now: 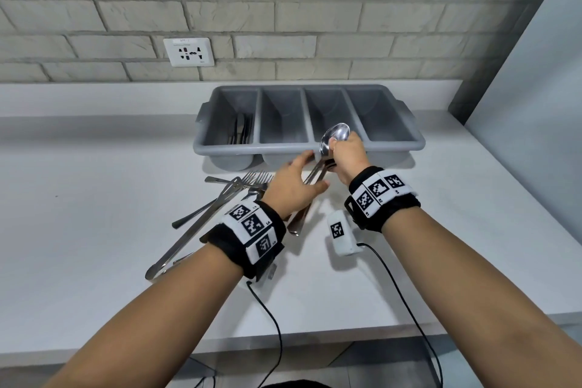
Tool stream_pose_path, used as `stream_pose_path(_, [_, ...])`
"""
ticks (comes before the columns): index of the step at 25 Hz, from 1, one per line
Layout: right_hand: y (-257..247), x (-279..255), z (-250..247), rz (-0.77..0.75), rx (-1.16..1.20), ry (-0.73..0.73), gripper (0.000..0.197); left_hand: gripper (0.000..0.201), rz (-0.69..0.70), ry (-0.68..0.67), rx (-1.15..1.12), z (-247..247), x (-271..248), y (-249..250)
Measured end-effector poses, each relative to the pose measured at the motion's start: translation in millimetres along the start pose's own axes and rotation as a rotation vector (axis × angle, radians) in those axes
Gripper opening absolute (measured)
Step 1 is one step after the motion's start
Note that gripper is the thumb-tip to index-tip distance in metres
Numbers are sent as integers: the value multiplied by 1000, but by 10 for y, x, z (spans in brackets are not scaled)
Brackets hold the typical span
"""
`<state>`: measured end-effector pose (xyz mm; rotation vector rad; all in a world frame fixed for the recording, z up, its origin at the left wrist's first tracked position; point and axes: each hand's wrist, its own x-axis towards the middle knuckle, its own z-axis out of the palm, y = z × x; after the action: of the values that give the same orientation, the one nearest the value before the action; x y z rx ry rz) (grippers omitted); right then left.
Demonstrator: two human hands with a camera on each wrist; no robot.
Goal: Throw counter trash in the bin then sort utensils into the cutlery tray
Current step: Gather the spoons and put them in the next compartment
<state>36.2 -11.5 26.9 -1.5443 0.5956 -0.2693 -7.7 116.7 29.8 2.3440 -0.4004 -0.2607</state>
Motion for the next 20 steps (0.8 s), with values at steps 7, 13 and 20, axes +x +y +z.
stream_pose_path(7, [-391,112,-127,-49,-248,-229,32,19,-9,-21,-275,-68,127,88])
stream_pose_path(13, [-610,447,198,-211,-127,-249,34,22,-77,69,-454,-391,453,127])
stream_pose_path(20, [-538,928,803,-143,-351,-240,15,27,-364,17,-704,-615,1348,-8])
